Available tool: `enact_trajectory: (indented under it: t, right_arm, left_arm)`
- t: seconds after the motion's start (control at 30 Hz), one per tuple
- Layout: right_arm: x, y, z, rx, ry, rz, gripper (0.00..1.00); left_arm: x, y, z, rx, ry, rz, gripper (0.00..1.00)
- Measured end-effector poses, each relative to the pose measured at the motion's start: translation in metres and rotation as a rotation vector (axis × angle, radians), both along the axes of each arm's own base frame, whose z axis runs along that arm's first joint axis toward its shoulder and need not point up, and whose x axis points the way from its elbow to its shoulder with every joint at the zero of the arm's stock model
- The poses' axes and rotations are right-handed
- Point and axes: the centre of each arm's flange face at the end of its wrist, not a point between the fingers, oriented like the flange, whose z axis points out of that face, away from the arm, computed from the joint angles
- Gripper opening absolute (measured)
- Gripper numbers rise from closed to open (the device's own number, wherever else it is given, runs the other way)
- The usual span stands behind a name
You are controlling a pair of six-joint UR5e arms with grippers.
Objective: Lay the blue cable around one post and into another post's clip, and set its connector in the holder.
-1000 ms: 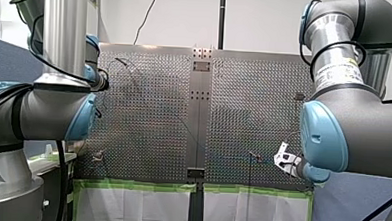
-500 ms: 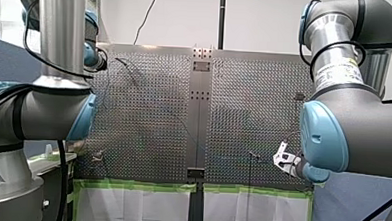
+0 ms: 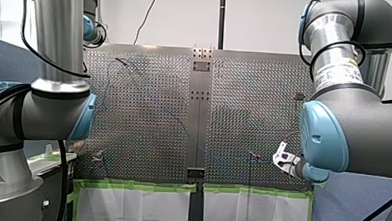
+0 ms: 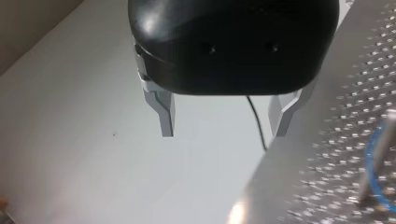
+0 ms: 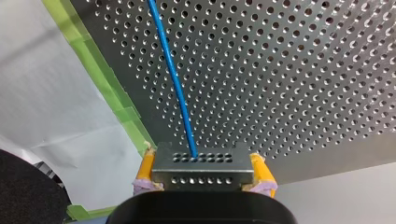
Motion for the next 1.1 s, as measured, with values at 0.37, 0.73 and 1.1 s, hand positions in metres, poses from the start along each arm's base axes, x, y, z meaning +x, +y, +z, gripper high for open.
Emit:
enact_trajectory:
  t: [0.37,0.73,1.1]
  right_arm:
    - [0.002,0.000,0.000,-0.001,-0.003,0.005,0.00]
    - [0.003,0.001,0.000,-0.002,-0.003,0.008,0.00]
    - [0.006,0.002,0.000,-0.001,-0.005,0.012,0.00]
  left_arm:
    - [0.001,-0.011,0.027,0.082,0.046,-0.012,1.00]
    - [-0.015,-0.033,0.027,0.160,0.131,-0.062,1.00]
    - [-0.024,-0.060,0.014,0.233,0.241,-0.167,1.00]
